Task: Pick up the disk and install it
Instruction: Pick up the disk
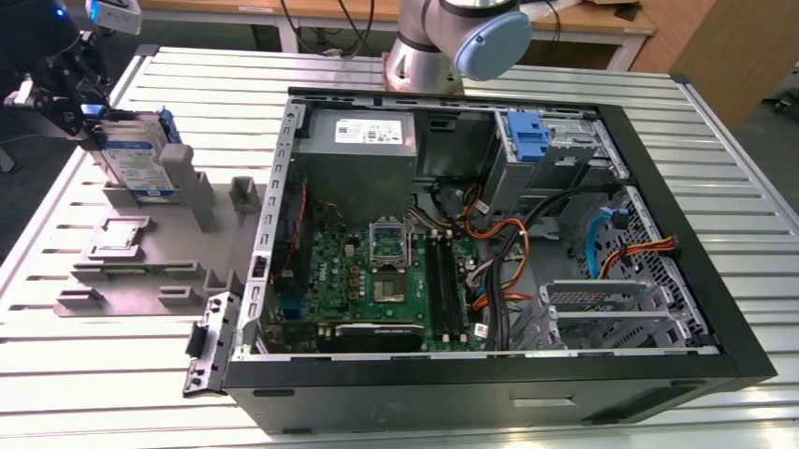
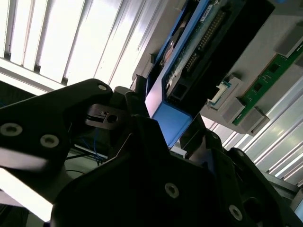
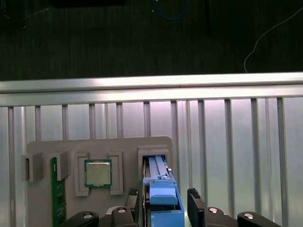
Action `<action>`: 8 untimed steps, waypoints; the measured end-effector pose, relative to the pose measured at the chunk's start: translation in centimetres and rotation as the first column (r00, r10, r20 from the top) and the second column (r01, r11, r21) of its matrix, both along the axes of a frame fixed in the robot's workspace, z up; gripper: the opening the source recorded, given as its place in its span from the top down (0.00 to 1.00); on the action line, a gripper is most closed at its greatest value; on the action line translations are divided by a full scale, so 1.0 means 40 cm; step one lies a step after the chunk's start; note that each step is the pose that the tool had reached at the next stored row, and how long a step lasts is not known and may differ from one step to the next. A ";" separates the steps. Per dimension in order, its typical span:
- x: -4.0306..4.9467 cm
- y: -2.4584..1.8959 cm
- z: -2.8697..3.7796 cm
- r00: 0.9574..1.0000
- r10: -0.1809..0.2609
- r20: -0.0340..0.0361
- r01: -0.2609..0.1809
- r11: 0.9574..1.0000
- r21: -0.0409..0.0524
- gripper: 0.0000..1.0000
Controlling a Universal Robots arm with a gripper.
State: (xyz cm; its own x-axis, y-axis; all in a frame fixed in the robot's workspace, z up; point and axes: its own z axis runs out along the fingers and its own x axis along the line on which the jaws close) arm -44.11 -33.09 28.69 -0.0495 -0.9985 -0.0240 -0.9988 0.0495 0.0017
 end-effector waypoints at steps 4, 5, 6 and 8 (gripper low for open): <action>0.000 0.000 0.000 1.000 -0.001 0.000 0.001 1.000 0.000 0.49; 0.000 0.000 0.000 1.000 -0.001 0.000 0.001 1.000 0.000 0.49; 0.000 0.000 0.000 1.000 -0.001 0.000 0.001 1.000 0.000 0.56; 0.000 0.000 0.000 1.000 -0.001 0.000 0.001 1.000 0.000 0.56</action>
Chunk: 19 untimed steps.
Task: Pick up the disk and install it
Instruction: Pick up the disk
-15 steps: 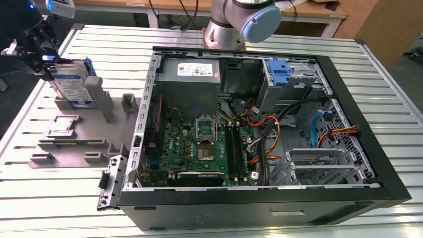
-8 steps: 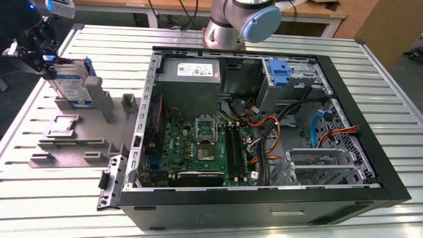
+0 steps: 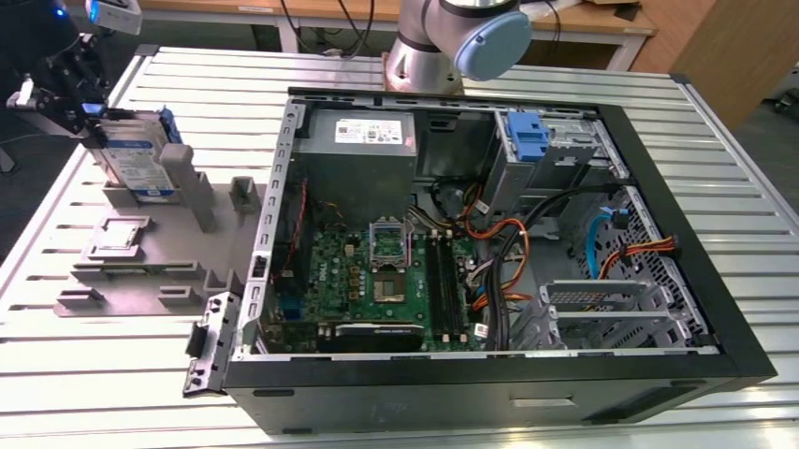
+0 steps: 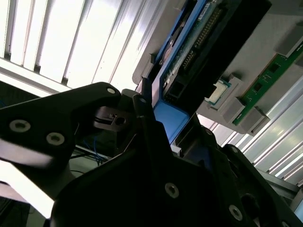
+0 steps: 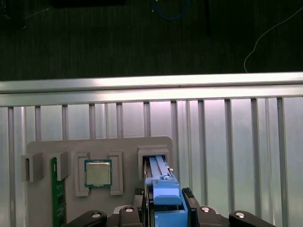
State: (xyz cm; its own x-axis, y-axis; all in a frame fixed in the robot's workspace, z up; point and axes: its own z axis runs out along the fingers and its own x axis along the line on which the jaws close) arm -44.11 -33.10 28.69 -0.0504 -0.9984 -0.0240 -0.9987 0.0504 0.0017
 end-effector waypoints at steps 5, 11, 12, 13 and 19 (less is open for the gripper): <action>0.000 -0.003 0.000 1.000 0.000 0.000 0.000 1.000 0.000 0.56; 0.000 -0.006 0.000 1.000 0.000 0.000 0.000 1.000 0.000 0.56; 0.000 -0.007 0.000 1.000 0.000 0.000 0.000 1.000 0.000 0.56; 0.000 -0.007 0.000 1.000 0.000 0.000 0.000 1.000 0.000 0.56; 0.000 -0.009 0.000 1.000 0.000 0.000 0.000 1.000 -0.001 0.56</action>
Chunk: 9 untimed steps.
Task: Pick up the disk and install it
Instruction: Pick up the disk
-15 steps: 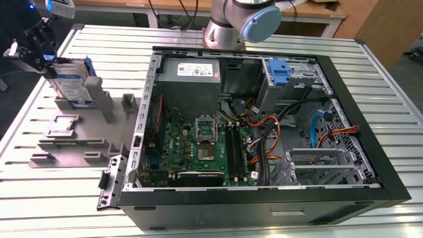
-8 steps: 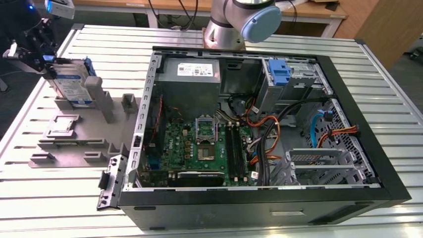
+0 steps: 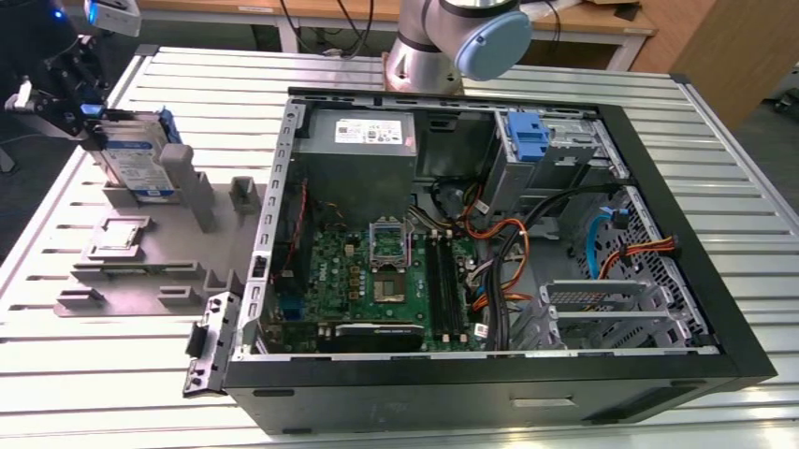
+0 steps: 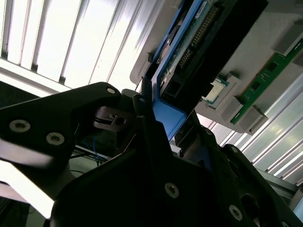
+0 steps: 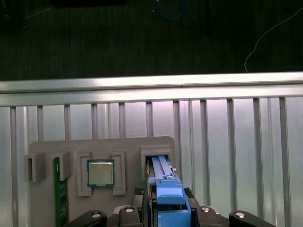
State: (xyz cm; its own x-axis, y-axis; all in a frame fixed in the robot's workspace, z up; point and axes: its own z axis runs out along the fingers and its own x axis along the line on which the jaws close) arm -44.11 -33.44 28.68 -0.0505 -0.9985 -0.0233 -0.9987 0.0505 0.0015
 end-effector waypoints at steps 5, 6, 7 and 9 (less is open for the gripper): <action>0.000 0.000 -0.001 1.000 0.000 0.000 0.000 1.000 0.000 0.56; 0.000 0.000 -0.001 1.000 0.000 0.000 0.000 1.000 0.000 0.56; 0.000 0.000 -0.001 1.000 0.000 0.000 0.000 1.000 0.000 0.56; 0.000 0.000 -0.001 1.000 0.000 0.000 0.000 1.000 0.000 0.56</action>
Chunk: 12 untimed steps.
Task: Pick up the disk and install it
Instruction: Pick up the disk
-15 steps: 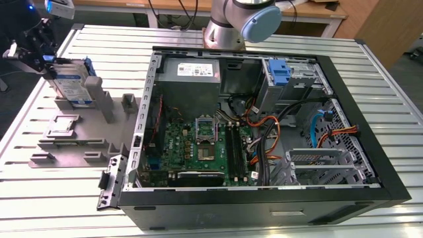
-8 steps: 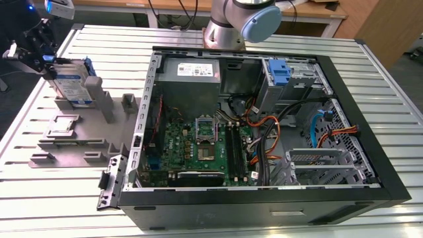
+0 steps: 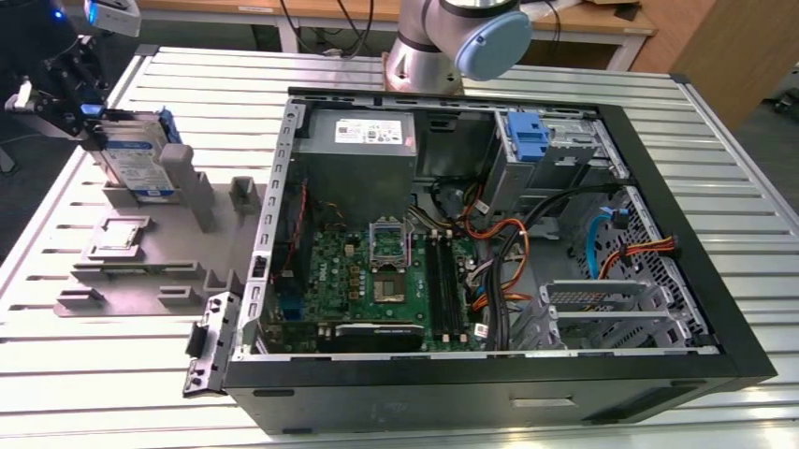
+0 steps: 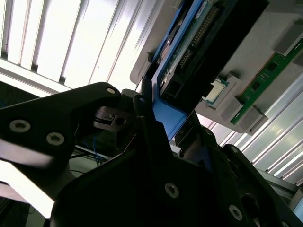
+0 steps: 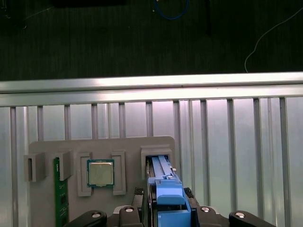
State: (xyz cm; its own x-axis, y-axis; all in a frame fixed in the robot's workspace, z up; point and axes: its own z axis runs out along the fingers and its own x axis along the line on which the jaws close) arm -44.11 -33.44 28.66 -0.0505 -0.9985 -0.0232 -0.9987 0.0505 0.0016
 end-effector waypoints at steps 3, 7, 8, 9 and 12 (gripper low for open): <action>0.000 0.000 0.000 1.000 0.000 0.000 0.000 1.000 0.000 0.57; 0.000 0.000 0.000 1.000 0.000 0.000 0.000 1.000 0.000 0.63; 0.000 0.000 0.000 1.000 0.000 0.000 0.000 1.000 0.000 0.63; 0.000 0.000 0.000 1.000 0.000 0.000 0.000 1.000 0.000 0.63; 0.000 0.000 0.000 1.000 0.000 0.000 0.000 1.000 0.000 0.63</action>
